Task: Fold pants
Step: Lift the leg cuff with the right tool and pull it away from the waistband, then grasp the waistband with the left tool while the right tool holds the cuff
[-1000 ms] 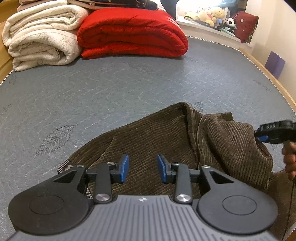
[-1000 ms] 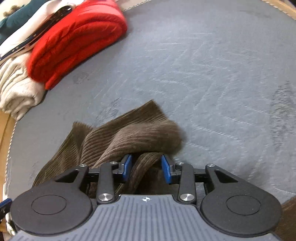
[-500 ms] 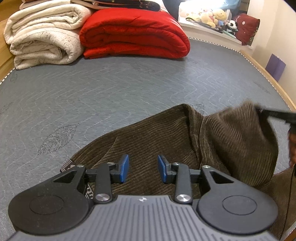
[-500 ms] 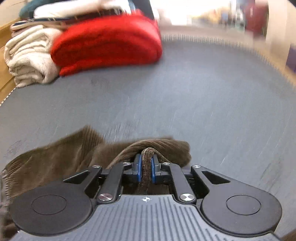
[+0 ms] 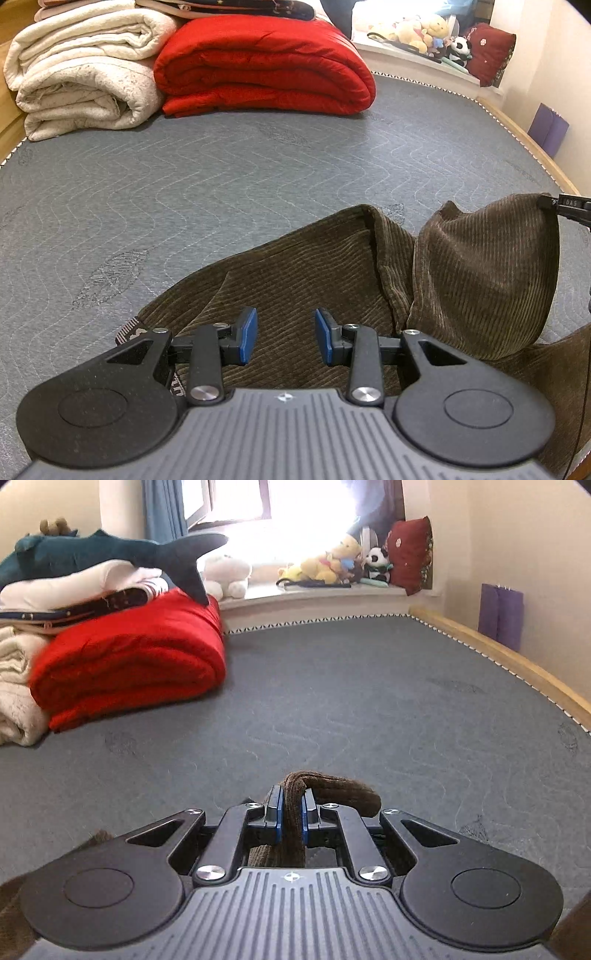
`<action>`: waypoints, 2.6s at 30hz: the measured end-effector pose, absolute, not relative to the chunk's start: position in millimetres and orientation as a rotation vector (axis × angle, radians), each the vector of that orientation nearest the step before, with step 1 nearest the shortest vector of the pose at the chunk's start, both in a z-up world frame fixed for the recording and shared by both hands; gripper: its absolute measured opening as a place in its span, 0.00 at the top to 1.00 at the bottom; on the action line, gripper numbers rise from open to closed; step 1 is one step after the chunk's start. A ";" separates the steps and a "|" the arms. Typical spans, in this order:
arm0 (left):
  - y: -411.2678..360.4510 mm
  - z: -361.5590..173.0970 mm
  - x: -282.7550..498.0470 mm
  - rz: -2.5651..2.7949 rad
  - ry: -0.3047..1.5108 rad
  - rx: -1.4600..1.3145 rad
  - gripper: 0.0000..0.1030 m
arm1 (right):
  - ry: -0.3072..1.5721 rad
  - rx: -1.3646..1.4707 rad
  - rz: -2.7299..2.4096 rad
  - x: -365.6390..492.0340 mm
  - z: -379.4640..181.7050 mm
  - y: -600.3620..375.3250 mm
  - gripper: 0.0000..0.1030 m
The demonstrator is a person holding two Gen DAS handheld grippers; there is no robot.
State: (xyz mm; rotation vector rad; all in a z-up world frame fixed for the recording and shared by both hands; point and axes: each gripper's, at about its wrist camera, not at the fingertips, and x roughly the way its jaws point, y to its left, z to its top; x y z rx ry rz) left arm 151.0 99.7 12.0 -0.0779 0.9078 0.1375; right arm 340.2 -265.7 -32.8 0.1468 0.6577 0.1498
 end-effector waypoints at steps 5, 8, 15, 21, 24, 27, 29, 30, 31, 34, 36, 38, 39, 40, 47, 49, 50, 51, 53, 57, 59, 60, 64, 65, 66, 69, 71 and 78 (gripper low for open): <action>94.8 6.7 154.1 0.127 0.918 -0.061 0.63 | 0.638 0.123 0.284 336.4 -25.2 -251.7 0.91; 89.6 4.6 155.7 0.120 0.921 -0.048 0.63 | 0.609 0.238 0.360 339.1 -13.3 -265.4 0.91; 74.1 -3.4 154.1 0.090 0.938 -0.009 0.63 | 0.396 0.669 0.070 353.1 -6.9 -394.7 0.91; 55.5 -22.9 159.8 0.040 0.979 0.012 0.63 | 0.539 0.778 -0.441 346.4 -99.4 -517.5 0.85; 32.8 -38.2 162.9 -0.038 0.985 0.042 0.56 | 0.706 0.737 -0.471 349.8 -150.7 -533.3 0.81; 15.0 -55.7 164.9 -0.155 0.945 0.020 0.53 | 0.698 0.856 -0.407 346.2 -178.8 -548.0 0.81; 2.0 -66.1 171.8 -0.197 0.935 0.007 0.53 | 0.667 0.915 -0.389 342.7 -186.8 -558.8 0.73; -4.5 -69.4 175.0 -0.223 0.924 -0.003 0.53 | 0.662 0.928 -0.388 341.4 -189.6 -562.2 0.64; -10.7 -73.3 178.1 -0.253 0.907 -0.008 0.52 | 0.663 0.930 -0.399 340.6 -191.7 -564.0 0.61; -34.4 -95.8 193.7 -0.291 0.936 0.037 0.50 | 0.670 0.945 -0.405 341.9 -199.7 -571.8 0.59; -42.4 -113.4 201.5 -0.296 0.959 0.053 0.50 | 0.665 0.968 -0.398 340.6 -201.4 -578.5 0.59; -50.5 -132.6 208.2 -0.257 1.007 0.123 0.51 | 0.661 0.985 -0.402 341.3 -201.7 -582.8 0.58; -54.7 -138.7 209.9 -0.245 1.017 0.155 0.53 | 0.657 1.004 -0.400 340.1 -201.4 -583.9 0.58; -56.6 -141.3 209.3 -0.243 1.009 0.177 0.63 | 0.657 1.022 -0.395 340.7 -202.6 -585.4 0.58; -20.2 -95.0 203.6 -0.278 0.965 0.150 0.92 | 0.546 0.866 -0.379 345.6 -142.4 -576.3 0.94; -8.8 -81.8 195.7 -0.313 0.970 0.172 0.92 | 0.544 0.748 -0.436 341.4 -116.5 -567.5 0.94; -2.7 -80.9 192.3 -0.350 0.994 0.167 0.92 | 0.604 0.661 -0.528 340.2 -111.0 -562.7 0.94; 2.2 -82.5 188.7 -0.390 1.020 0.153 0.91 | 0.663 0.633 -0.613 336.6 -114.8 -562.6 0.94; 3.7 -95.1 181.0 -0.471 1.107 0.141 0.90 | 0.770 0.634 -0.743 328.2 -134.6 -568.1 0.94; 7.0 -90.8 165.9 -0.541 1.107 0.115 0.63 | 0.900 0.625 -0.862 321.0 -163.3 -570.1 0.88; 33.8 -67.0 165.5 -0.551 1.031 -0.037 0.48 | 0.795 0.506 -0.942 323.2 -140.6 -552.6 0.78; 54.0 -54.3 166.0 -0.525 0.984 -0.107 0.45 | 0.721 0.462 -0.933 325.2 -127.6 -542.1 0.67; 130.0 -35.5 172.4 -0.187 0.885 -0.159 0.44 | 0.595 0.466 -0.527 352.1 -107.3 -490.0 0.52; 149.4 -37.1 172.6 -0.086 0.885 -0.173 0.44 | 0.623 0.488 -0.408 363.1 -111.7 -474.8 0.52; 169.6 -41.0 173.7 0.022 0.896 -0.190 0.41 | 0.654 0.507 -0.333 372.5 -117.9 -460.9 0.52; 228.2 -60.1 171.8 0.259 0.960 -0.269 0.32 | 0.767 0.553 -0.240 399.5 -141.3 -426.2 0.51; 258.0 -72.5 167.7 0.329 0.998 -0.322 0.26 | 0.845 0.623 -0.205 413.1 -160.9 -413.0 0.42; 294.9 -115.3 162.1 0.322 1.123 -0.399 0.23 | 0.901 0.506 -0.282 436.9 -179.2 -374.4 0.51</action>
